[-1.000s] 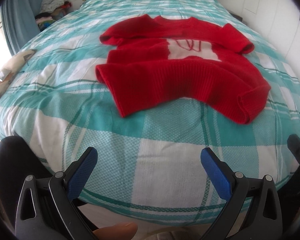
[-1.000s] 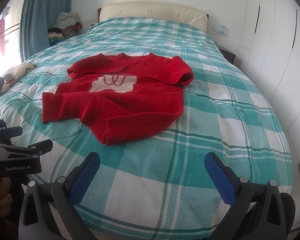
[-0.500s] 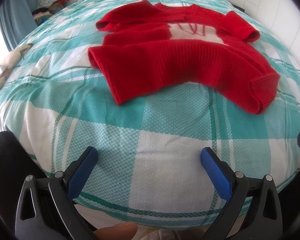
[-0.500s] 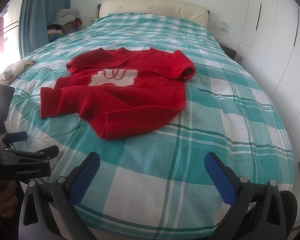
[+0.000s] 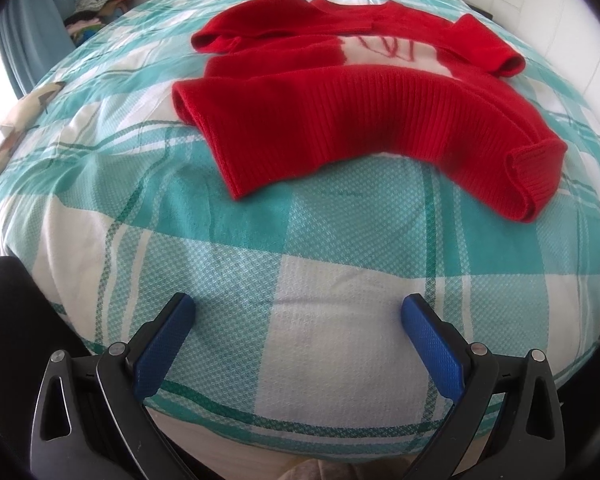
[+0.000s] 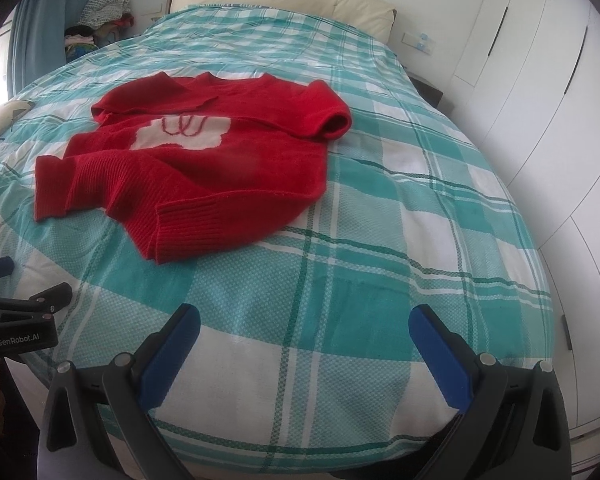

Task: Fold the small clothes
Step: 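Move both tools toward the hem of the red sweater, then pinch the sweater hem with the left tool while the right tool approaches the hem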

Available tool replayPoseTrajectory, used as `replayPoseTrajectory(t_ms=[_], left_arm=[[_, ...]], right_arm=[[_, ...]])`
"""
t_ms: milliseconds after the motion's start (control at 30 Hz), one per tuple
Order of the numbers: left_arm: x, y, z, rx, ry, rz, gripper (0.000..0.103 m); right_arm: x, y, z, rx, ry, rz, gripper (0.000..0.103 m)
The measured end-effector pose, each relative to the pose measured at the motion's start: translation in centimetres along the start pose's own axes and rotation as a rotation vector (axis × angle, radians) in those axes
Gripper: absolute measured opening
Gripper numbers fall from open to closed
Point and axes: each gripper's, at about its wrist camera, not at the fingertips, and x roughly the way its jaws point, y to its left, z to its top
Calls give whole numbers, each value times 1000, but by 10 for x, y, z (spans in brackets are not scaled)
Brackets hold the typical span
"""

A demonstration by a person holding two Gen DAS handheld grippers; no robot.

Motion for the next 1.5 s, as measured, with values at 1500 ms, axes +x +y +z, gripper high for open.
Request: replayPoseTrajectory(t_ms=[1500], left_arm=[[-18,97,25,-261,-65,-223,103]], right_arm=[[8,-29,-1,124,13,251,103]])
